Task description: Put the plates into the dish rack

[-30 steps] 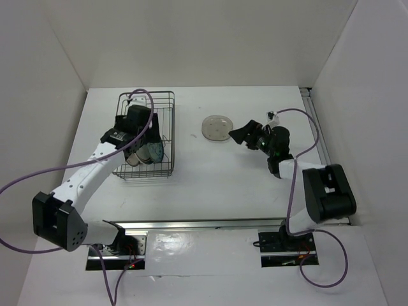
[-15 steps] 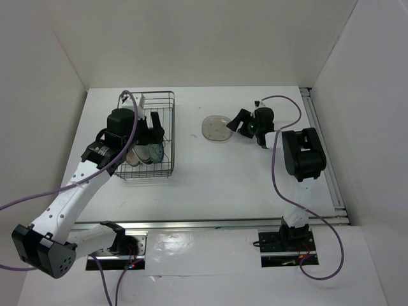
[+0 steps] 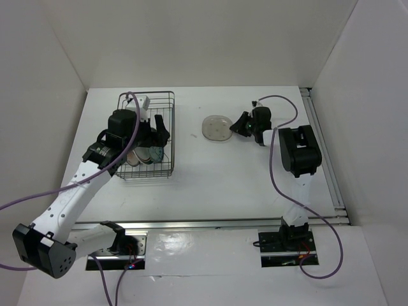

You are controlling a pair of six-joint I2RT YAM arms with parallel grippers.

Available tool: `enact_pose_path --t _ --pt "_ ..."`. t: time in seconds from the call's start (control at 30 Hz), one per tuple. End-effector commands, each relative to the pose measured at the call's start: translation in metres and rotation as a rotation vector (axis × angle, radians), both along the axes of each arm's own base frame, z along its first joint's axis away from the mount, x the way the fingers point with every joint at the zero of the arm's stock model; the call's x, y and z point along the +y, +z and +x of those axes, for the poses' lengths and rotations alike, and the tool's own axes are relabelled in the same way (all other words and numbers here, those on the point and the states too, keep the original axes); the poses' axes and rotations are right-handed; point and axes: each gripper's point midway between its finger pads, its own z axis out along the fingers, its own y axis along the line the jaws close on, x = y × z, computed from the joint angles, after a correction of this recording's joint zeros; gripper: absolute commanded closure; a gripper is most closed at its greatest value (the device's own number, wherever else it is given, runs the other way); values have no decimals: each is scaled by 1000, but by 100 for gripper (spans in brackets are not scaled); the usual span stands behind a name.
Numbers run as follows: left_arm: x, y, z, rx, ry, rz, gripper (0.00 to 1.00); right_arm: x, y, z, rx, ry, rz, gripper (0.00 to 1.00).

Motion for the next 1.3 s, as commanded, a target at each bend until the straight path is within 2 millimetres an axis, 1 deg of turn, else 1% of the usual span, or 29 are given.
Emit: enact_pose_path --t 0.0,0.07,0.1,0.13,0.17,0.2,0.23,0.27,0.3,0.33,0.37,0.4,0.43,0.47,0.5,0.57,0.6,0.67,0.7,0.77,0.83,0.87,0.93,1.0,1.1,1.17,1.2,1.23,1.27 --pt "-7 8 4 -36 -36 -19 2 3 -45 -26 157 14 -28 78" --pt "-10 4 5 -22 -50 -21 2 5 -42 -24 154 11 -8 96" --pt "-15 1 4 -8 -73 -28 2 6 -45 -30 175 6 13 100" --pt "-18 -5 5 11 -89 -31 2 2 -42 -31 171 -7 35 100" --pt "-22 -6 6 14 -107 -39 2 -1 -18 -21 91 -15 77 100" --pt "-27 -8 7 25 -117 -58 2 3 -5 -23 66 -24 133 100" --pt "-34 -15 6 56 -147 -76 2 -1 -6 -39 66 -27 169 100" --pt "-39 -14 7 52 -166 -88 2 9 37 -36 -82 31 235 100" --pt "-44 -9 7 40 -189 -114 2 13 41 -54 -81 44 296 100" --pt "-48 -11 9 48 -194 -129 2 17 57 -61 -133 77 334 100" --pt "-50 -14 9 59 -203 -131 2 23 95 -67 -262 141 378 100" --pt "-51 -11 10 51 -199 -144 2 32 108 -78 -291 175 412 100" --pt "-53 -8 11 43 -208 -151 2 37 110 -92 -303 203 417 100" --pt "-53 -12 12 51 -207 -149 2 42 120 -100 -325 225 431 100" --pt "-53 -12 12 51 -207 -149 2 51 142 -111 -387 264 440 100" --pt "-54 -15 13 62 -206 -146 2 61 150 -127 -395 295 447 100" --pt "-54 -15 13 62 -206 -146 2 73 170 -138 -436 337 458 100" --pt "-54 -15 13 66 -202 -153 4 84 180 -149 -462 360 450 100" --pt "-54 -19 14 76 -201 -150 4 96 187 -159 -458 379 449 100" --pt "-55 -23 16 85 -201 -148 4 107 202 -162 -500 399 426 100" --pt "-55 -22 15 89 -196 -155 5 119 211 -169 -511 416 409 100" --pt "-55 -22 15 89 -196 -155 5 123 214 -167 -516 417 401 100" --pt "-55 -22 15 89 -196 -155 5 127 220 -167 -524 406 386 100" --pt "-56 -18 13 81 -208 -163 5 129 218 -165 -525 396 363 100" --pt "-51 -11 13 49 -183 -158 5 117 205 -150 -514 316 286 100" --pt "-45 -12 15 51 -147 -139 5 101 192 -140 -491 261 230 100" --pt "-37 -17 17 62 -107 -115 5 99 184 -141 -486 267 203 100" --pt "-34 -14 18 58 -89 -107 5 91 186 -135 -495 230 183 100" --pt "-33 -14 19 60 -73 -111 5 86 179 -135 -488 223 168 100"
